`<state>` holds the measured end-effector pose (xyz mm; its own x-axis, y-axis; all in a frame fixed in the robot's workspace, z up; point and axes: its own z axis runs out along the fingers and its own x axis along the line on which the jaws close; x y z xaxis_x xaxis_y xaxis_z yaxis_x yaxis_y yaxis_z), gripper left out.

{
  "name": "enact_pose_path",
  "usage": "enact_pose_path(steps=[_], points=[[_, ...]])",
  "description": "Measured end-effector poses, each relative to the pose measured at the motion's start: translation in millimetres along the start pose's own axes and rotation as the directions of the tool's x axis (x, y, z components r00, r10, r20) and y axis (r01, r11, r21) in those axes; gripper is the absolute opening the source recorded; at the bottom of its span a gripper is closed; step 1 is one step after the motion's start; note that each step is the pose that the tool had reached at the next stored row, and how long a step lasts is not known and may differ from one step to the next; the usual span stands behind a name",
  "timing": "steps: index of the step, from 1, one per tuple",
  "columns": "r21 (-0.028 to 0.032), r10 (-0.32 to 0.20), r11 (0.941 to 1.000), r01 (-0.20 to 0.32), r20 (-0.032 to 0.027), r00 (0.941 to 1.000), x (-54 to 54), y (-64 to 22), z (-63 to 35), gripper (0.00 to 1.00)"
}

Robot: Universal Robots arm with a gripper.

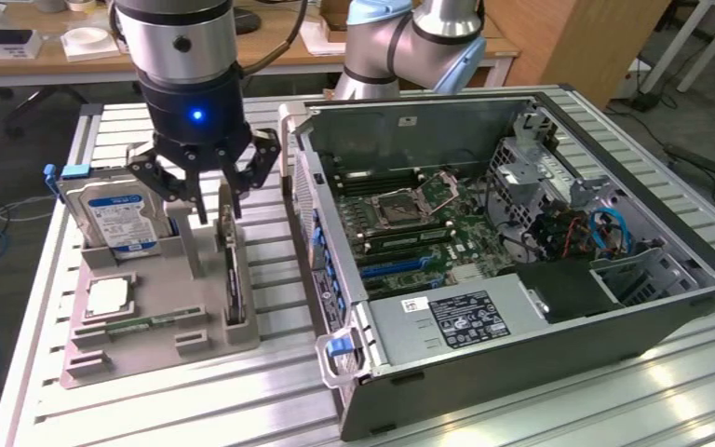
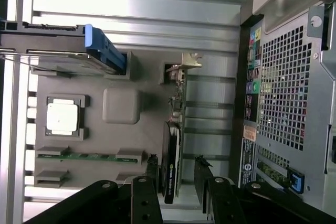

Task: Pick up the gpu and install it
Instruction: 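Pick up the gpu and move the gpu toward the slot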

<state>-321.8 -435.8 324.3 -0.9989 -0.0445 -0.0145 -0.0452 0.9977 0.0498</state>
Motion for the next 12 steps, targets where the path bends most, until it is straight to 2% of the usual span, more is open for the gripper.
enact_pose_path(steps=[12], points=[[0.0, 0.0, 1.0, 0.0, -0.0006, 1.0, 0.3, -2.9, 6.4, 0.42]])
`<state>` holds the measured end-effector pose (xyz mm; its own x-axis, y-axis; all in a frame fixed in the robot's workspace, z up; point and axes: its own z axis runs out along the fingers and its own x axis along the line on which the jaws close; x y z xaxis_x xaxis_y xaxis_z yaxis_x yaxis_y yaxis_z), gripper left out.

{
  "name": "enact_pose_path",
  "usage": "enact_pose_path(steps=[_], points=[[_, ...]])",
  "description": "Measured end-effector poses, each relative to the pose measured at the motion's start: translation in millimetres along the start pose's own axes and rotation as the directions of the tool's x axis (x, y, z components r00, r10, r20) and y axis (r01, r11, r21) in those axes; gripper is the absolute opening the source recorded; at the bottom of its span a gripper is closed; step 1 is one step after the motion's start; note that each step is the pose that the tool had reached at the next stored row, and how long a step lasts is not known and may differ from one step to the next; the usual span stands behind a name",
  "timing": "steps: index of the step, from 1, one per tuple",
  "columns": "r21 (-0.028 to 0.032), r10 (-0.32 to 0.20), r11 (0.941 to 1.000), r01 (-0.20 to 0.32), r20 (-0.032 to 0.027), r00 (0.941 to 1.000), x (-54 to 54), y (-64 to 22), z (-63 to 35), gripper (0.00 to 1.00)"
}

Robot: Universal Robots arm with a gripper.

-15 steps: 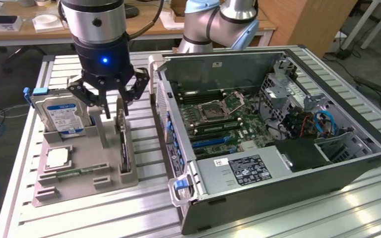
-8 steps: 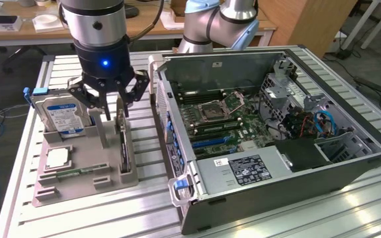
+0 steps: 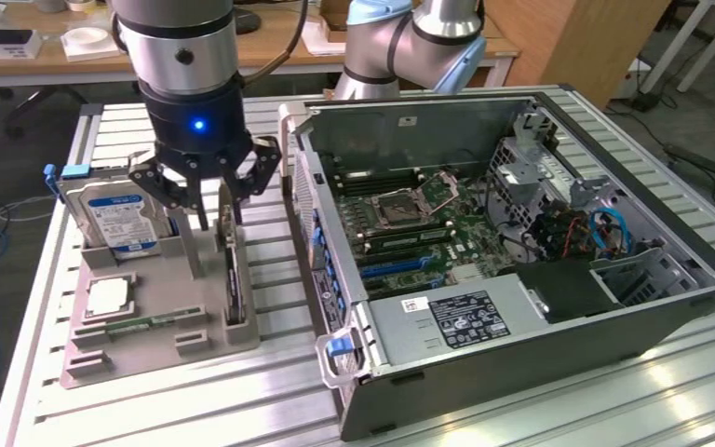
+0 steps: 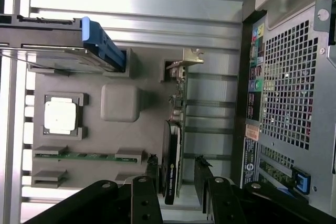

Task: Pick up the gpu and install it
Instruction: 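Pick up the gpu and move the gpu toward the slot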

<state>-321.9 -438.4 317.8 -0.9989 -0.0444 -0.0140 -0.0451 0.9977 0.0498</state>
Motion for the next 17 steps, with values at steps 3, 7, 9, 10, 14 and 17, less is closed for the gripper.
enact_pose_path(steps=[3, 7, 9, 10, 14, 17], points=[[0.0, 0.0, 1.0, 0.0, 0.0, 1.0, 0.0, -0.6, 1.6, 0.42], [0.0, 0.0, 1.0, 0.0, -0.0001, 1.0, 0.1, -1.3, 3.6, 0.42], [0.0, 0.0, 1.0, 0.0, -0.0001, 1.0, 0.1, -1.7, 4.6, 0.42], [-0.0001, 0.0, 1.0, 0.0, -0.0001, 1.0, 0.1, -1.9, 5.2, 0.42], [0.0, 0.0, 1.0, 0.0, -0.0002, 1.0, 0.2, -2.7, 7.3, 0.42], [0.0, 0.0, 1.0, 0.0, -0.0002, 1.0, 0.3, -3.3, 9.1, 0.42]])
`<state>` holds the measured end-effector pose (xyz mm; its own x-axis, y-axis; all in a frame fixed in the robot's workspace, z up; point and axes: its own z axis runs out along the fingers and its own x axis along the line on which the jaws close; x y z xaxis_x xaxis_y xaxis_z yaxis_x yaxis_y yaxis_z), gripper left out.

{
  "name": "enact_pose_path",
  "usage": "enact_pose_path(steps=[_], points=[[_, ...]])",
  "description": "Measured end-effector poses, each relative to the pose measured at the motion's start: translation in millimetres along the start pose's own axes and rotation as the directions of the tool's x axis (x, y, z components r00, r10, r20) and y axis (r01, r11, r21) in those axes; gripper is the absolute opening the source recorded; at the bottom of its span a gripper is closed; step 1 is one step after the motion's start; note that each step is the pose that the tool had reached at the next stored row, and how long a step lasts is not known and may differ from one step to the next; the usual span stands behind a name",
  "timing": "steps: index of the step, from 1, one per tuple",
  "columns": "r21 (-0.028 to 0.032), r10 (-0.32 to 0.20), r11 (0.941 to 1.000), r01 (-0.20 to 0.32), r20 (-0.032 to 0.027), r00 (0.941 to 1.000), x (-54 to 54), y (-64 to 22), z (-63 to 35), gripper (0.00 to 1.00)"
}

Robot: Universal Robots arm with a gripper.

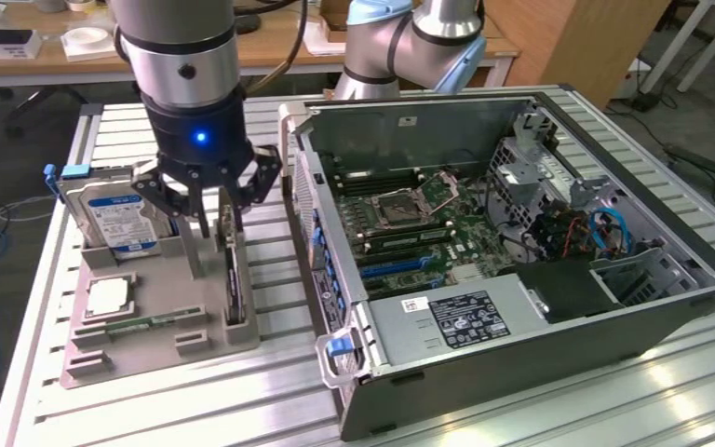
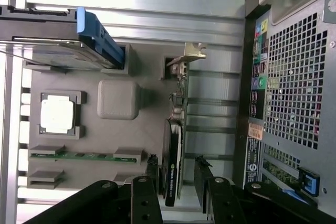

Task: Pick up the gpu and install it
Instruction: 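Pick up the gpu and move the gpu toward the slot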

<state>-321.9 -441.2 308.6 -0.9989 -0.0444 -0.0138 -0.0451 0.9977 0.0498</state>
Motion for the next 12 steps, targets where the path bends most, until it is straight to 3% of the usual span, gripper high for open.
enact_pose_path(steps=[12], points=[[-0.0001, 0.0, 1.0, 0.0, -0.0003, 1.0, 0.2, -2.6, 7.3, 0.42]])
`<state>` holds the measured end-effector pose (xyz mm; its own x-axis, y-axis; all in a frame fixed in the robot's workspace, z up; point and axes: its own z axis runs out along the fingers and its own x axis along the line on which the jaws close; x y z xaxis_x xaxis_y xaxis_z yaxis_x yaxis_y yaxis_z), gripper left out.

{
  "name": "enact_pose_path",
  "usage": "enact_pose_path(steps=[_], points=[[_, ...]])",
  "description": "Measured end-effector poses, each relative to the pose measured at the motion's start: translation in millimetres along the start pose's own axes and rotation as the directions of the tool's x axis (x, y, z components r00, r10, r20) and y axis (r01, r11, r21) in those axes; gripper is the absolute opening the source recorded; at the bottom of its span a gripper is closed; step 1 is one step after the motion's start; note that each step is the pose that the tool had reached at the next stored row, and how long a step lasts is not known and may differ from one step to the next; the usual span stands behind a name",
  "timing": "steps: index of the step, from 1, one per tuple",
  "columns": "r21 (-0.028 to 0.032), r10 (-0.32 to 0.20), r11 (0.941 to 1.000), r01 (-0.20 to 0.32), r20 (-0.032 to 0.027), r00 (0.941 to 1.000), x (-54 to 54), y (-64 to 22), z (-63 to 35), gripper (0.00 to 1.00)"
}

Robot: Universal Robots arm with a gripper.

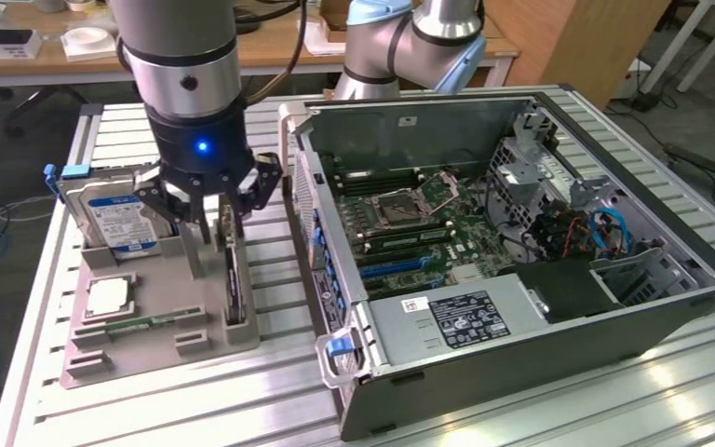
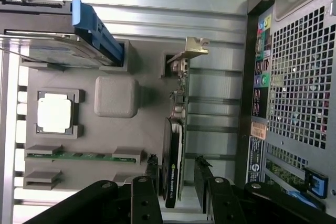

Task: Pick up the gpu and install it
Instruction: 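Pick up the gpu and move the gpu toward the slot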

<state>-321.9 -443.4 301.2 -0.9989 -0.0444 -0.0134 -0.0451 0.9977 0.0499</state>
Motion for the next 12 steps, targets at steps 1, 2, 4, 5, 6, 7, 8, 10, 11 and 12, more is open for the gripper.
enact_pose_path(steps=[1, 2, 4, 5, 6, 7, 8, 10, 11, 12], points=[[0.0, 0.0, 1.0, 0.0, -0.0001, 1.0, 0.1, -0.1, 0.6, 0.42], [0.0, 0.0, 1.0, 0.0, -0.0002, 1.0, 0.1, -0.3, 1.3, 0.42], [0.0001, 0.0, 1.0, 0.0, -0.0005, 1.0, 0.1, -0.6, 2.9, 0.42], [0.0001, 0.0, 1.0, 0.0, -0.0006, 1.0, 0.1, -0.8, 4.0, 0.42], [0.0, 0.0, 1.0, 0.0, -0.0007, 1.0, 0.1, -1.1, 5.0, 0.42], [0.0001, 0.0, 1.0, 0.0, -0.0007, 1.0, 0.1, -1.4, 6.0, 0.42], [0.0001, 0.0, 1.0, 0.0, -0.0008, 1.0, 0.2, -1.7, 6.7, 0.42], [0.0, 0.0, 1.0, 0.0, -0.0008, 1.0, 0.2, -2.0, 7.9, 0.42], [0.0001, 0.0, 1.0, 0.0, -0.0009, 1.0, 0.2, -2.2, 8.4, 0.42], [0.0001, 0.0, 1.0, 0.0, -0.0009, 1.0, 0.2, -2.4, 9.0, 0.42]])
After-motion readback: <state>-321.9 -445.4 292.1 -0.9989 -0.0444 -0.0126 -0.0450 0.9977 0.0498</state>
